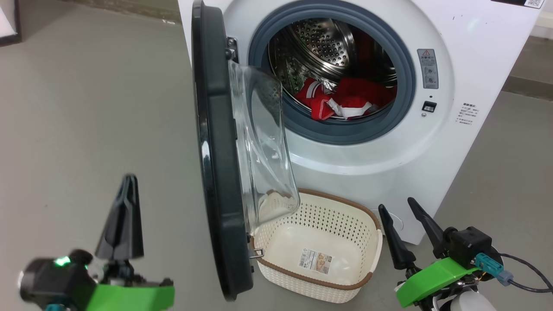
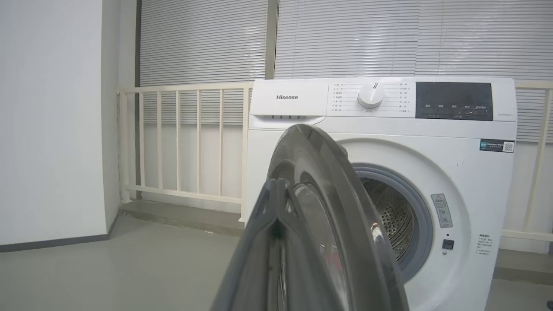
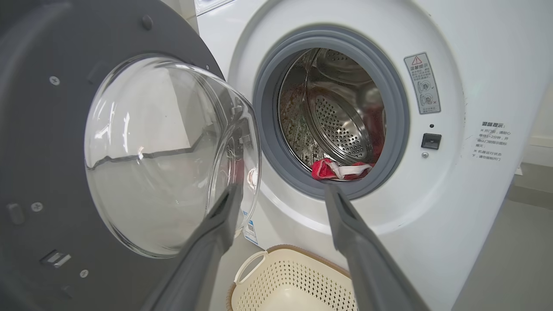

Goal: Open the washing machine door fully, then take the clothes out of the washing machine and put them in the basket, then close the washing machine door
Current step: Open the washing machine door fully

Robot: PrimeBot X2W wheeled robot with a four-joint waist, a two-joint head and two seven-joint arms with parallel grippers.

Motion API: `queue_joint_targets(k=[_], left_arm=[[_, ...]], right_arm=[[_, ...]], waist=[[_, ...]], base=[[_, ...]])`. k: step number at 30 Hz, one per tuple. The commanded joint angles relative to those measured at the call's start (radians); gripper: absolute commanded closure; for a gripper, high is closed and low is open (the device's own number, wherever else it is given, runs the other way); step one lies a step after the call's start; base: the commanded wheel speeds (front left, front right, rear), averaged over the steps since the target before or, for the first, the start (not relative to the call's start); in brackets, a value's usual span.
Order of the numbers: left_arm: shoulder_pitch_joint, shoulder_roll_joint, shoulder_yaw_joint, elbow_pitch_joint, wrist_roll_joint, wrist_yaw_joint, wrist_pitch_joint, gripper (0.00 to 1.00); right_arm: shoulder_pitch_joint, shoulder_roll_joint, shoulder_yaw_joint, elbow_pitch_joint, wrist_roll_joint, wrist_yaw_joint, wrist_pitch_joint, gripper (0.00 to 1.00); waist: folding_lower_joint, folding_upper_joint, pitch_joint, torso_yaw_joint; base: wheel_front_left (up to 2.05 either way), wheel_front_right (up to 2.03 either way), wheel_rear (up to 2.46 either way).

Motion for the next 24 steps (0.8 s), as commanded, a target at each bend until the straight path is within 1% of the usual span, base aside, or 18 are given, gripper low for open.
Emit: queue_joint_targets(k=[1,4,7,12,16,20,24], left_arm=[[-0.062,0.018,0.03,-0.062,-0.006,0.006,0.012,1.0],[-0.099,0.021,0.018,-0.13,-0.007,0.004,0.045,1.0],[-0.135,0.018,-0.013,-0.183,-0.004,-0.003,0.081,1.0],[-0.17,0.003,-0.085,-0.221,-0.015,-0.014,0.134,1.0],[-0.171,-0.011,-0.156,-0.208,-0.034,-0.022,0.163,1.0],[-0.158,-0.019,-0.223,-0.14,-0.065,-0.042,0.177,1.0],[-0.13,-0.025,-0.281,-0.063,-0.084,-0.045,0.176,1.0]], right_arm=[[-0.031,0.001,0.012,-0.02,0.004,0.007,-0.007,0.0],[-0.033,0.001,0.011,-0.018,0.001,0.007,-0.007,0.0],[-0.036,0.001,0.011,-0.016,-0.001,0.007,-0.007,0.0],[-0.042,0.001,0.015,-0.013,-0.004,0.007,-0.007,0.0],[-0.044,0.001,0.015,-0.014,-0.008,0.007,-0.007,0.0],[-0.042,0.001,0.012,-0.014,-0.014,0.007,-0.007,0.0],[-0.037,0.001,0.009,-0.014,-0.015,0.007,-0.007,0.0]], waist=[[0.0,0.0,0.0,-0.002],[0.0,0.0,0.0,-0.006],[0.0,0.0,0.001,-0.011],[0.0,0.0,0.005,-0.024],[0.0,0.0,0.006,-0.033],[0.0,0.0,0.007,-0.039],[0.0,0.0,0.007,-0.041]], base=[[0.0,0.0,0.0],[0.0,0.0,0.0],[0.0,0.0,0.0],[0.0,0.0,0.0],[0.0,0.0,0.0],[0.0,0.0,0.0],[0.0,0.0,0.0]])
